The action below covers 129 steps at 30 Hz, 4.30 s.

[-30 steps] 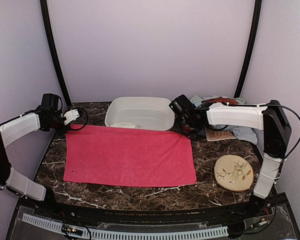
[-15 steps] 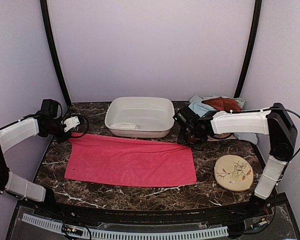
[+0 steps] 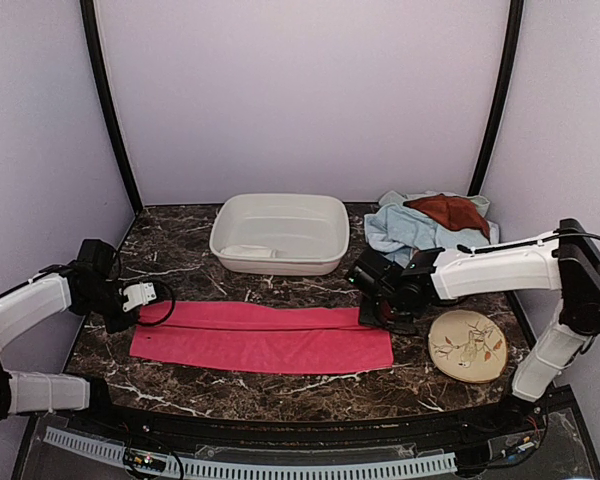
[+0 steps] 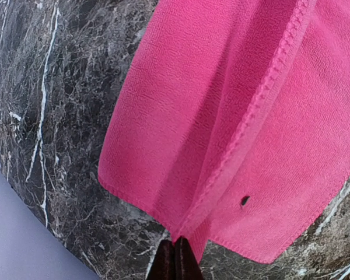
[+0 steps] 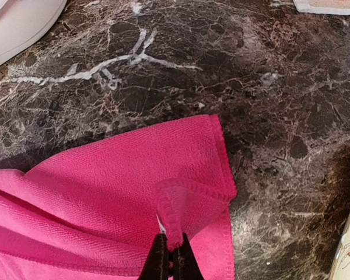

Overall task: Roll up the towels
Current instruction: Fold the towel at the center of the board, then adjust the towel at the center of the board.

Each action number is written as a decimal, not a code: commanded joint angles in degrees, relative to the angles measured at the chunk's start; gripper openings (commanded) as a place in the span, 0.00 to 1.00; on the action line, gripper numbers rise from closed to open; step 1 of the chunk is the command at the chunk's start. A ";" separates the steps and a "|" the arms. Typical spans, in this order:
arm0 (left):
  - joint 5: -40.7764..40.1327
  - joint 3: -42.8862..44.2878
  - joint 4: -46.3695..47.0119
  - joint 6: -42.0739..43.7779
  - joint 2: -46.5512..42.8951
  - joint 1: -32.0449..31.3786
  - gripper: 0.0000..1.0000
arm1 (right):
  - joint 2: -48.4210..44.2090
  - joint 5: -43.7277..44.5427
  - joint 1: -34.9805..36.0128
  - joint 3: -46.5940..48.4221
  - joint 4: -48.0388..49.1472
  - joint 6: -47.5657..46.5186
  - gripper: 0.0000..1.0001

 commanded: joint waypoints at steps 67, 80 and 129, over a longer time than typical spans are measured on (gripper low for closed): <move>3.07 -5.38 12.18 -5.97 12.49 0.14 0.43 | 2.83 -18.87 -12.37 -6.09 12.74 -13.89 0.31; -4.58 -10.24 10.27 3.42 7.98 7.47 0.42 | -2.20 -12.04 -17.36 -13.78 13.93 -7.74 0.17; 2.74 -1.31 -10.26 18.11 -0.90 9.99 0.56 | -18.57 -13.26 -5.82 -14.21 -3.64 -12.81 0.38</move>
